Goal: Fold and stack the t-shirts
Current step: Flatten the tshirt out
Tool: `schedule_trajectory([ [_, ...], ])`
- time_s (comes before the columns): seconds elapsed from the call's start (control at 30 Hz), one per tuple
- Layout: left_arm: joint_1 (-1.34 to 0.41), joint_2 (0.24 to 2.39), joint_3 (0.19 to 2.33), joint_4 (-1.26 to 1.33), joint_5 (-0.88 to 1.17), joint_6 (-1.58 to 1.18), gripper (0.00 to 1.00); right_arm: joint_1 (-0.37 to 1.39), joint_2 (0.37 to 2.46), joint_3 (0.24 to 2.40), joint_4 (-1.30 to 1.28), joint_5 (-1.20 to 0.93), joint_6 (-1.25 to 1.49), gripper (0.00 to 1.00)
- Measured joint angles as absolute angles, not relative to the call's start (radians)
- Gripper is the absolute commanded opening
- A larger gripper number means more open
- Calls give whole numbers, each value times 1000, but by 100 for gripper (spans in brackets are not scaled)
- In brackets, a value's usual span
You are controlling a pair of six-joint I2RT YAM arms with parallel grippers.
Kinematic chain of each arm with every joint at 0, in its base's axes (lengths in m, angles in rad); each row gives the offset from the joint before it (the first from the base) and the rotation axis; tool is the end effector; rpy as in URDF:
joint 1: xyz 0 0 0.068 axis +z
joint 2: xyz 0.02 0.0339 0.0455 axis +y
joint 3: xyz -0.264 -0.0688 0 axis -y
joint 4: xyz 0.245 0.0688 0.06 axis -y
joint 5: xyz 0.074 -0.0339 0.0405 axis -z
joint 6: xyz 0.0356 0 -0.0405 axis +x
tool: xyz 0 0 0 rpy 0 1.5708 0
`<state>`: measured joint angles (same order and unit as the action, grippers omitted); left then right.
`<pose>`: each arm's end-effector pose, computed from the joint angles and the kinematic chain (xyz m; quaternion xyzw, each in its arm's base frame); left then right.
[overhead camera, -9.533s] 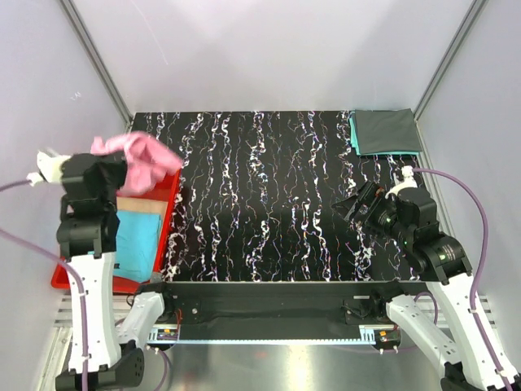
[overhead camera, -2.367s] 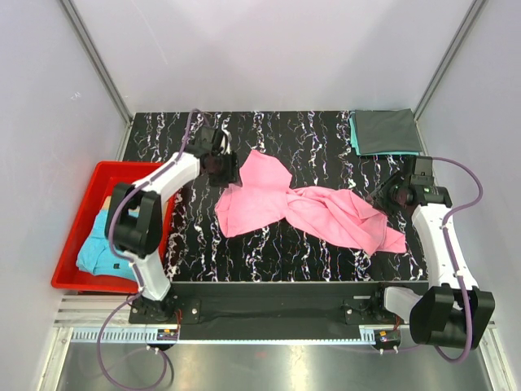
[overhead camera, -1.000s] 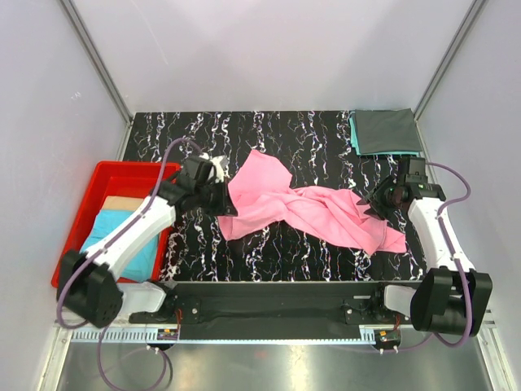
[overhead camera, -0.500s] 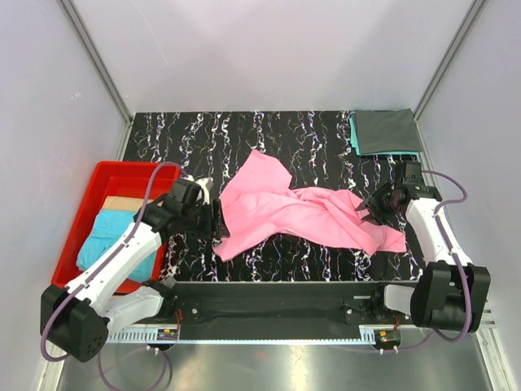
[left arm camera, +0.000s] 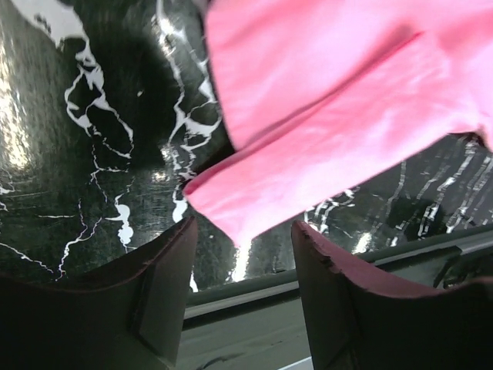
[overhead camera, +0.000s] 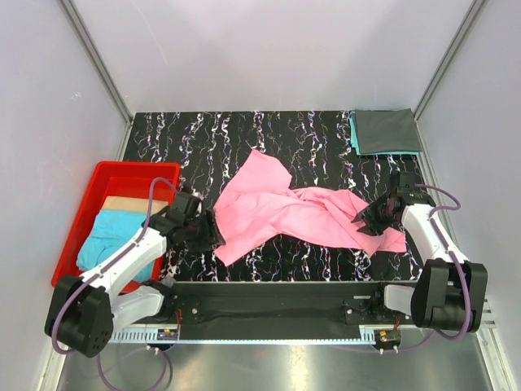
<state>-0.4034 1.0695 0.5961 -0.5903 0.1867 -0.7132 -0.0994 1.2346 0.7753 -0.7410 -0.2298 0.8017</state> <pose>0.1735 -0.0812 0.1915 -0.1256 0.9559 -0.2088 0.1640 0.2182 -0.0136 0.2066 0.4062 0.8882 0.1687 0.1330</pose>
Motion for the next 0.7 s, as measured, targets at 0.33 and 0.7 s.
schedule_trajectory([
  [0.33,-403,1166,554,-504,102,-754,54,-88,1234,775,-715,-257,809,41],
  [0.7,-418,1141,467,-369,95,-855,53,-87,1240,852,-785,-237,756,43],
])
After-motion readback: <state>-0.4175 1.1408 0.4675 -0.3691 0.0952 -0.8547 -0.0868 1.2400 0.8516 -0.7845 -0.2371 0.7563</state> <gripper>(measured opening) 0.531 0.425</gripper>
